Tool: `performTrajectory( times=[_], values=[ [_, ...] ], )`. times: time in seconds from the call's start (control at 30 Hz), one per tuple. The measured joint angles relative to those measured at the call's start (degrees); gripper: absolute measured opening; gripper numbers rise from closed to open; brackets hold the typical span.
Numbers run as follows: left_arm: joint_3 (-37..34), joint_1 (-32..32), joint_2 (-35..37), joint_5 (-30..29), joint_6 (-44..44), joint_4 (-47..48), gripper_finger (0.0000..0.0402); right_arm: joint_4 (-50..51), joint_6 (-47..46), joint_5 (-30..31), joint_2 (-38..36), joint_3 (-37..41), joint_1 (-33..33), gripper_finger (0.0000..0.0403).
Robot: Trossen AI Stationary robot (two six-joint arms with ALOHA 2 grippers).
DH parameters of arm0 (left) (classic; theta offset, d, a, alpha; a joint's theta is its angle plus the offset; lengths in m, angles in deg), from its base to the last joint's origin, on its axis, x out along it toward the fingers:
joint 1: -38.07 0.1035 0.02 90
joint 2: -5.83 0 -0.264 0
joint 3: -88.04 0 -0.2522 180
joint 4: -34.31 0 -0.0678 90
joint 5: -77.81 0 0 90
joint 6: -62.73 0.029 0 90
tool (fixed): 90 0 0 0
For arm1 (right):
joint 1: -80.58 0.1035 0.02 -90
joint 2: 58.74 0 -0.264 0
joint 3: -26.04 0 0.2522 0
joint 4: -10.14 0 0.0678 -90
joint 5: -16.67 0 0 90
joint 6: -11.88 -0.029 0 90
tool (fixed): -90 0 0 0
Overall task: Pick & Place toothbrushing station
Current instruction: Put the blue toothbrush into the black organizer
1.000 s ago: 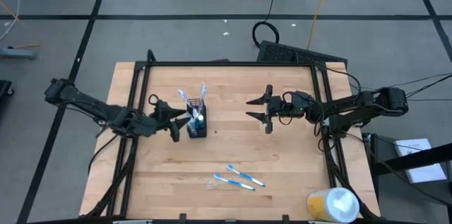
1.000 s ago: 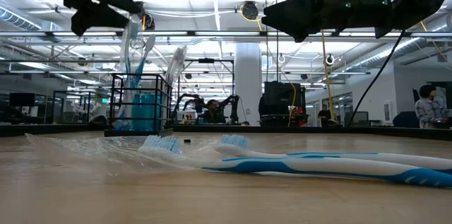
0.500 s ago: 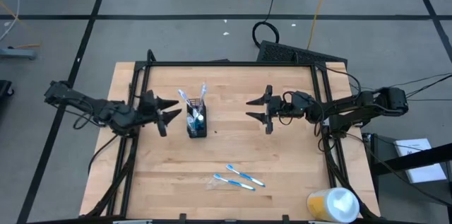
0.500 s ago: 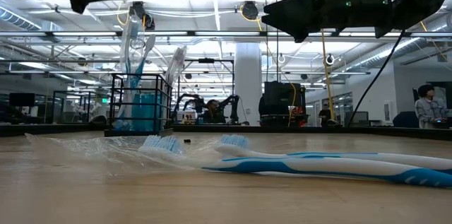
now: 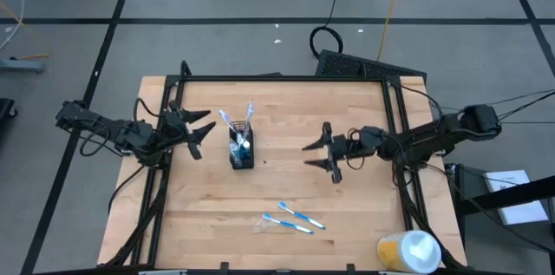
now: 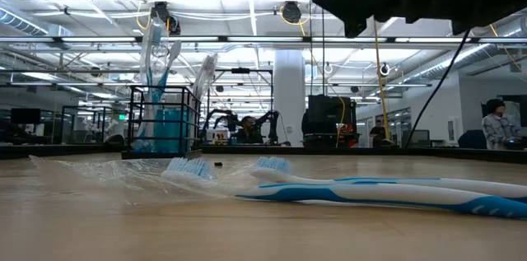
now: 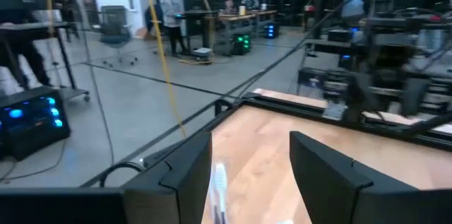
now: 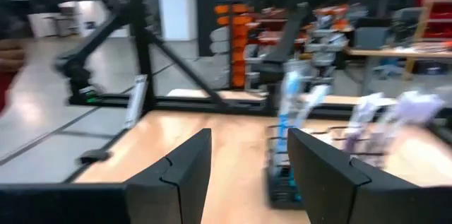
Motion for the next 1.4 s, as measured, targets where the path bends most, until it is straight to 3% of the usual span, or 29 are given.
performTrajectory(
  times=[0.17, 0.3, 0.5, 0.83, 0.97, 1.4],
  values=[
    [0.00, 0.00, -0.89, -0.44, -2.11, -0.01, 0.0196, 0.91, -2.16, 0.47, 1.16, 0.00, 5.95, 0.0182],
    [0.00, 0.14, -1.55, -0.46, -2.43, -0.07, 0.0196, 5.24, -4.98, 7.86, 2.83, -1.28, 11.22, 0.0189],
    [0.00, 1.89, -2.02, -0.55, -3.26, -2.42, 0.0196, 31.19, -9.69, 21.00, 8.41, -11.63, 19.23, 0.0198],
    [0.00, 3.48, -2.02, -0.53, -3.42, -2.48, 0.0196, 65.06, -20.55, 21.13, 27.11, -33.23, 27.80, 0.0193],
    [0.00, 3.48, -2.02, -0.50, -3.41, -2.50, 0.0196, 67.45, -22.38, 20.98, 32.21, -37.49, 29.67, 0.0192],
    [0.00, 3.48, -2.04, -0.02, -3.23, -2.54, 0.0196, 69.51, -29.90, 21.30, 37.04, -37.95, 30.82, 0.0192]
  ],
)
